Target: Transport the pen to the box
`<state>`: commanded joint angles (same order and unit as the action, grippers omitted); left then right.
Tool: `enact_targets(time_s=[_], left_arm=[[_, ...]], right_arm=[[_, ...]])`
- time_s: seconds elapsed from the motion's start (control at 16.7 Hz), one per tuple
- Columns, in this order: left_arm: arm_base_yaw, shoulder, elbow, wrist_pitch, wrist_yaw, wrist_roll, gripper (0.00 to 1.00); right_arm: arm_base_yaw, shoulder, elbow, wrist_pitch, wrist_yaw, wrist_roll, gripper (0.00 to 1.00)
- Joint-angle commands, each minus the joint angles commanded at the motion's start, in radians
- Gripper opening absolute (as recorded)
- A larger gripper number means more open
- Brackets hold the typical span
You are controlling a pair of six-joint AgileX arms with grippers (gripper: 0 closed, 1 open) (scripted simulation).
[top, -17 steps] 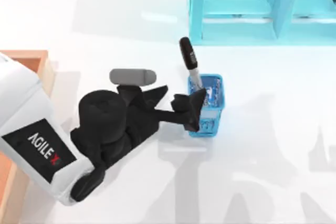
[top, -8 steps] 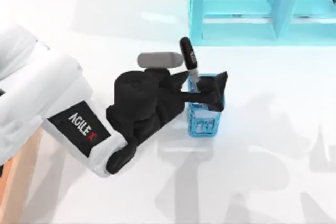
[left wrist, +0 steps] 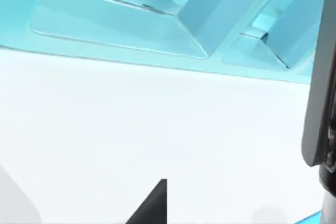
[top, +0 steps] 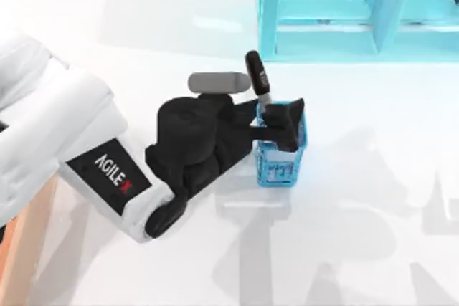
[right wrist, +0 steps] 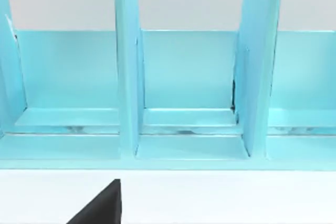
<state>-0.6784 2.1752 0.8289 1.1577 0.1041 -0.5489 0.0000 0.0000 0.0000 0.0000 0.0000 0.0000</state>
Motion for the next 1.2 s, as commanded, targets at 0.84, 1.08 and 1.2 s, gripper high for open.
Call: enact_targets(time_s=[0.84,1.08,1.2], left_arm=[[0.000,0.000,0.000,0.000,0.000,0.000,0.00],[0.020,-0.032,0.005,-0.009,0.007,0.009,0.00],[0.056,-0.089,-0.001,-0.064,0.047,0.017,0.00]], right_arm=[[0.000,0.000,0.000,0.000,0.000,0.000,1.00],[0.000,0.000,0.000,0.000,0.000,0.000,1.00],[0.000,0.000,0.000,0.000,0.000,0.000,1.00]])
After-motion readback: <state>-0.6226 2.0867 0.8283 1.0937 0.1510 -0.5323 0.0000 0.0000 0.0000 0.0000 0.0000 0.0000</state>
